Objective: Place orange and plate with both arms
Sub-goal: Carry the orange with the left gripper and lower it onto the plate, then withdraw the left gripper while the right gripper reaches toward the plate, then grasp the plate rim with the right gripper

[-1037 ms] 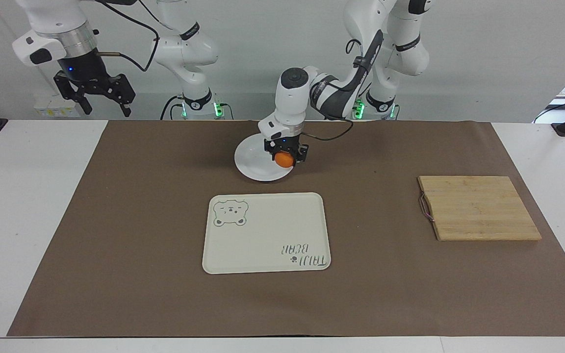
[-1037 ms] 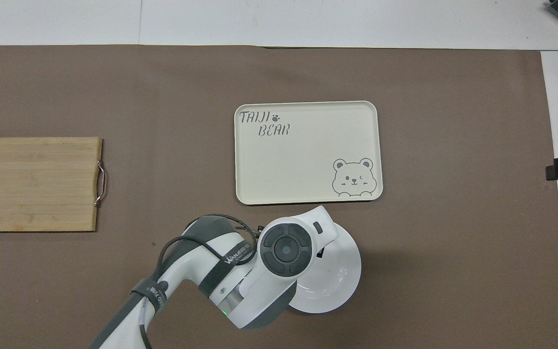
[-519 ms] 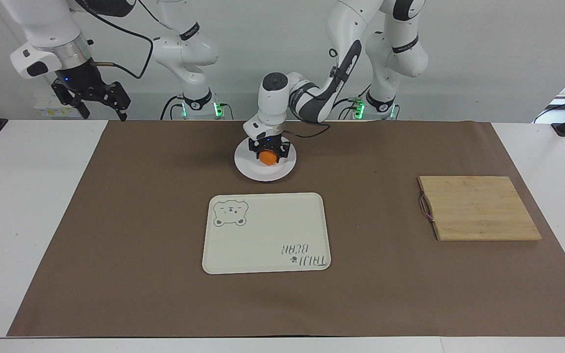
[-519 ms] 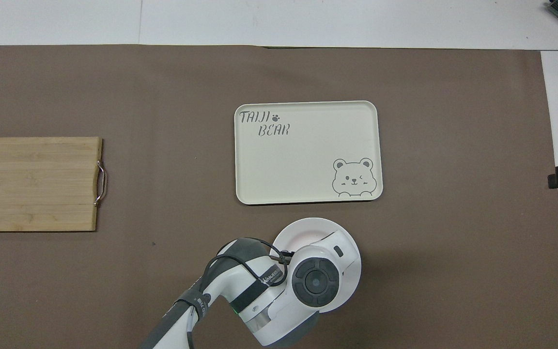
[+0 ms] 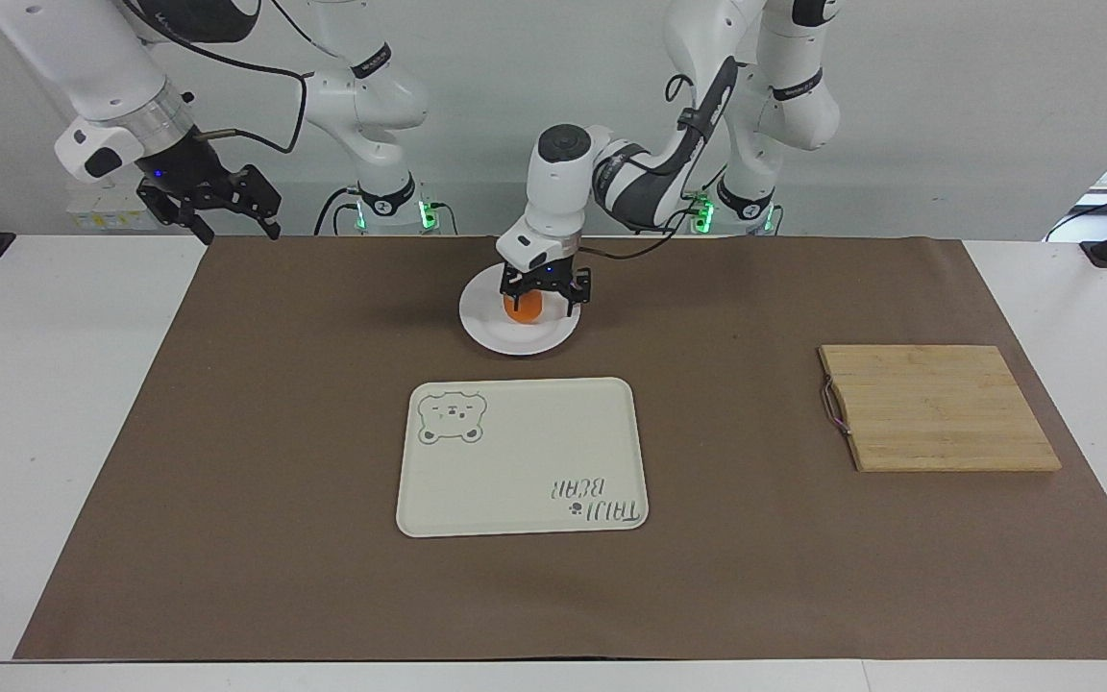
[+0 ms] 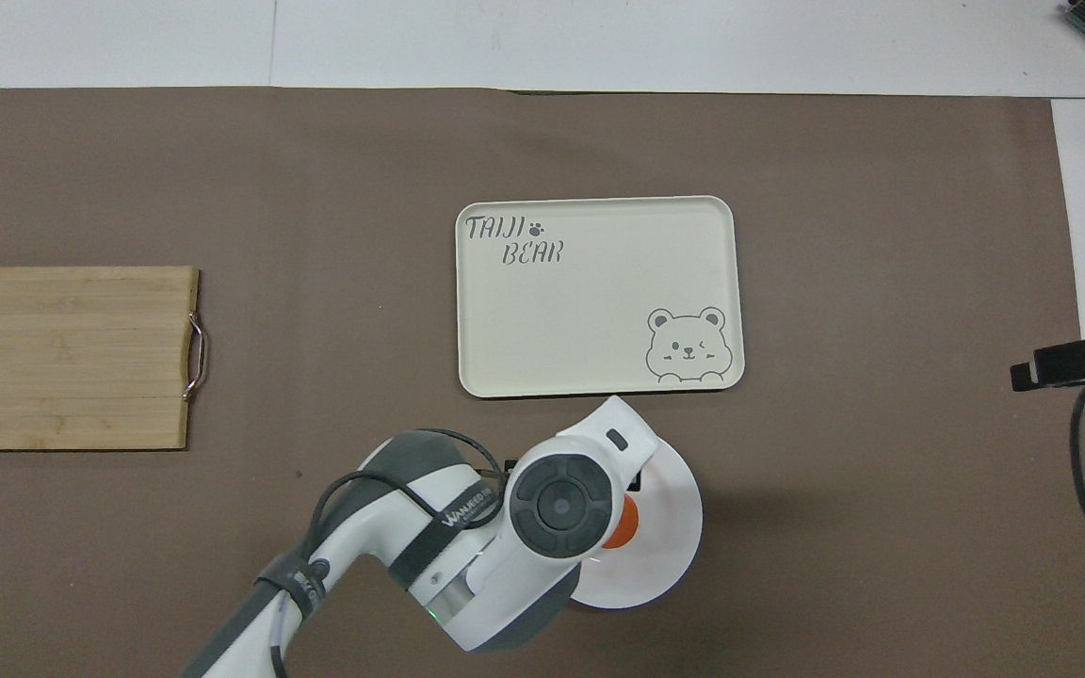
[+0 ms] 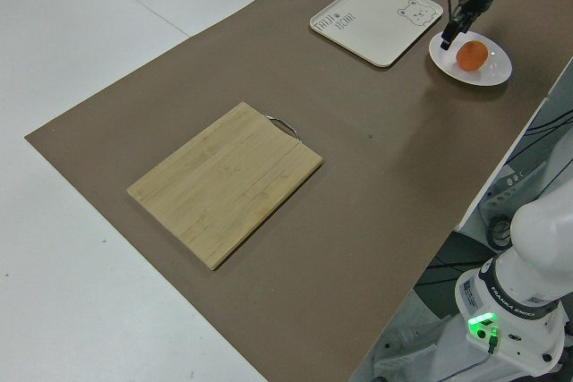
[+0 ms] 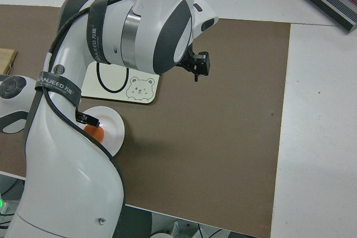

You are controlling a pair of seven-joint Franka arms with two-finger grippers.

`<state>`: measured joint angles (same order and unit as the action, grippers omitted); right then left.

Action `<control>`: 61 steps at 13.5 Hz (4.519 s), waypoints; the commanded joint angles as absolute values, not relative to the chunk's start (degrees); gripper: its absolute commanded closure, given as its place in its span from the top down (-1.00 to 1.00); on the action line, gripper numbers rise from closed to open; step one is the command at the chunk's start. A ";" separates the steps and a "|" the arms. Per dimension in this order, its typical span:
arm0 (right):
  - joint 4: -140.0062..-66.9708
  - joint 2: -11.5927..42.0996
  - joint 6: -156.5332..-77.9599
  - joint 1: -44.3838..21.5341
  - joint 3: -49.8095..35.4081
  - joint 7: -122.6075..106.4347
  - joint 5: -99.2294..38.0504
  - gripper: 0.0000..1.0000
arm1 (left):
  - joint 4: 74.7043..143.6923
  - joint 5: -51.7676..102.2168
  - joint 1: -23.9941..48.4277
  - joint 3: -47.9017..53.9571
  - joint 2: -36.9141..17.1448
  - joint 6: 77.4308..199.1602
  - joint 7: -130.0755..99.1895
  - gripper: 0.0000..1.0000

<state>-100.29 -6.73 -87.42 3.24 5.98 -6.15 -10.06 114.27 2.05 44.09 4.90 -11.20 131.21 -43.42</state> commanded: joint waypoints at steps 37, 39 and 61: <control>-159.52 -9.14 -125.59 -12.48 5.45 -40.34 -76.38 1.00 | 86.57 -0.26 0.35 2.64 -1.32 83.76 2.55 1.00; -159.96 -9.05 -125.77 -12.66 5.36 -40.52 -77.69 1.00 | 86.57 -0.26 0.18 2.64 -1.23 83.76 2.55 1.00; -154.87 -6.24 -125.68 -12.48 5.54 -46.58 -79.63 -1.00 | 86.57 -0.26 0.26 2.55 -1.23 83.76 2.55 1.00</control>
